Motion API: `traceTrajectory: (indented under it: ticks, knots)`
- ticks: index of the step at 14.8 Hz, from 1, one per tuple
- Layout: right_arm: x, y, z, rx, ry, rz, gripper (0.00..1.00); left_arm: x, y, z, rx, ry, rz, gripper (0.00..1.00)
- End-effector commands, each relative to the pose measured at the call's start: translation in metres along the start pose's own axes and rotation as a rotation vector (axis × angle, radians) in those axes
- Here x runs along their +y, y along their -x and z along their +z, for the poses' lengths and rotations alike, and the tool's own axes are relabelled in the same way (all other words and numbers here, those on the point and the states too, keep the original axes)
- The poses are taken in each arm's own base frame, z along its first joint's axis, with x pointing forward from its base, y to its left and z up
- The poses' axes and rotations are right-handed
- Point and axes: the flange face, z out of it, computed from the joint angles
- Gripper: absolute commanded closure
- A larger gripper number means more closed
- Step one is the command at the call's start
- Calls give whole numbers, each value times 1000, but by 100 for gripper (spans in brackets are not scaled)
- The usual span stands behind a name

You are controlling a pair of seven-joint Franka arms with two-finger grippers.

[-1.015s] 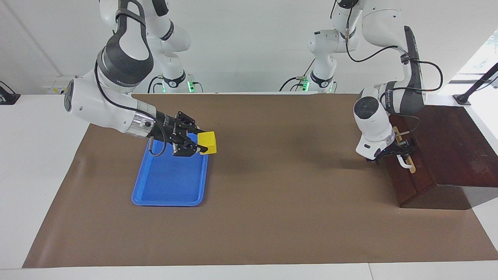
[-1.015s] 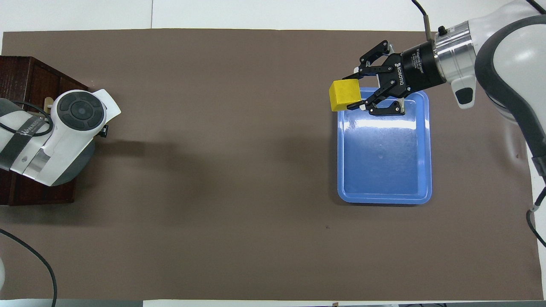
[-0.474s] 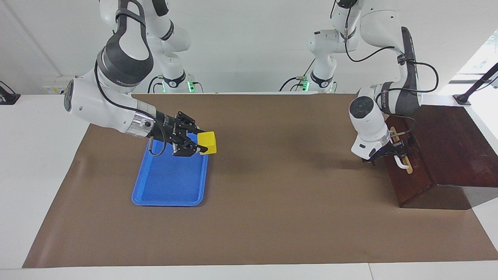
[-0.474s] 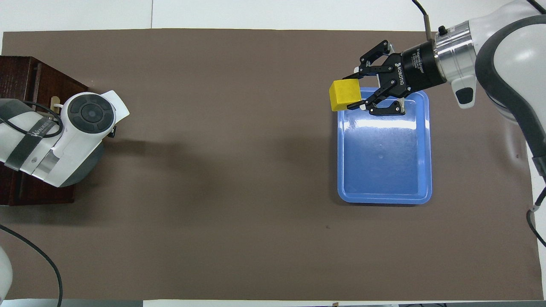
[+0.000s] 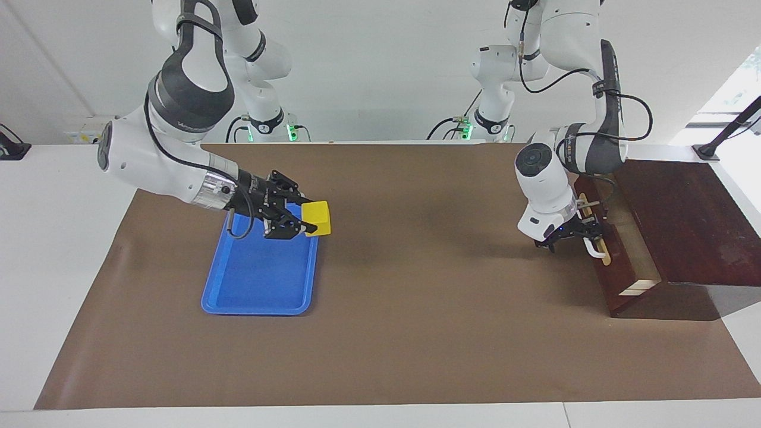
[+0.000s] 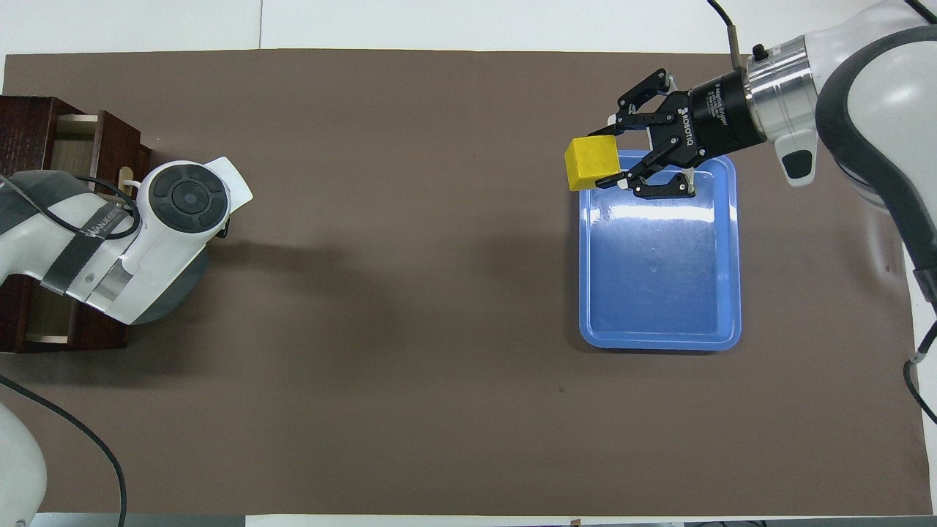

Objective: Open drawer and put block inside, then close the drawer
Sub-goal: 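Pull the drawer open toward the robot with the left gripper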

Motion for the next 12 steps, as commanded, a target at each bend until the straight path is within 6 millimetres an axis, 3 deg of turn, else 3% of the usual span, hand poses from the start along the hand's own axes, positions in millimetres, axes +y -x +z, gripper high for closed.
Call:
traceTrajectory:
  ticks: [1,12]
  knots:
    - [3,3,-5,14,-1,10,100,23,3,-13,-12,39,-4,0]
    - [3,10,1,19,4,0,100,48,0,-36,-12,85,-1,0]
